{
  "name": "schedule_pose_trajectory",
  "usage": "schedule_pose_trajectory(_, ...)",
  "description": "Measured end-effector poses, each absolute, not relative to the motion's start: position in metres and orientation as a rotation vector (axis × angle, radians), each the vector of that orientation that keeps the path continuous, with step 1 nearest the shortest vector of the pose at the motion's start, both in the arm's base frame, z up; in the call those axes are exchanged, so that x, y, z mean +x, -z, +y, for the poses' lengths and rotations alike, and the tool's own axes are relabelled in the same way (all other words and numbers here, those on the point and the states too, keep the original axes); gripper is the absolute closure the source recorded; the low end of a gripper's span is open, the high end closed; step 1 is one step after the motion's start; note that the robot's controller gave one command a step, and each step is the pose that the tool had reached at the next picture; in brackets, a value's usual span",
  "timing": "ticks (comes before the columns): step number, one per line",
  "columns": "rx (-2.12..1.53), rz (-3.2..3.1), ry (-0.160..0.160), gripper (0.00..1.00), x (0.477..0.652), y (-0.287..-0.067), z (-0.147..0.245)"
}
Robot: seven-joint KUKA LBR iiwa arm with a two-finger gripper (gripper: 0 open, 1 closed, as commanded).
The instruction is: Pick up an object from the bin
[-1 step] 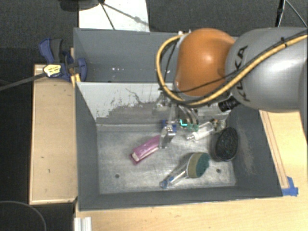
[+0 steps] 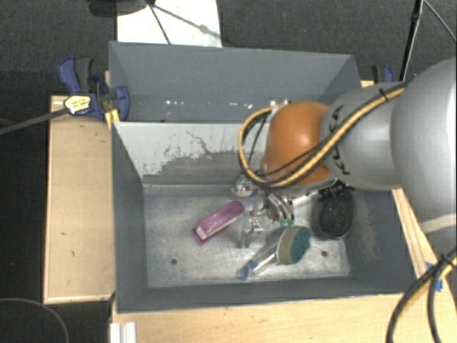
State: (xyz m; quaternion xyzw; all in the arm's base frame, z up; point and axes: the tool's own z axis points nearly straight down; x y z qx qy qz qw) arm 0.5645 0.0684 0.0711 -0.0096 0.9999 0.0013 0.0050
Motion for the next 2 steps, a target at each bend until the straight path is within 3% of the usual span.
schedule_pose_trajectory(1, -0.028, 3.123, -0.006, 1.00, 0.567, -0.076, 0.070)
schedule_pose_trajectory(2, -0.091, 3.131, -0.002, 1.00, 0.560, -0.201, 0.083)
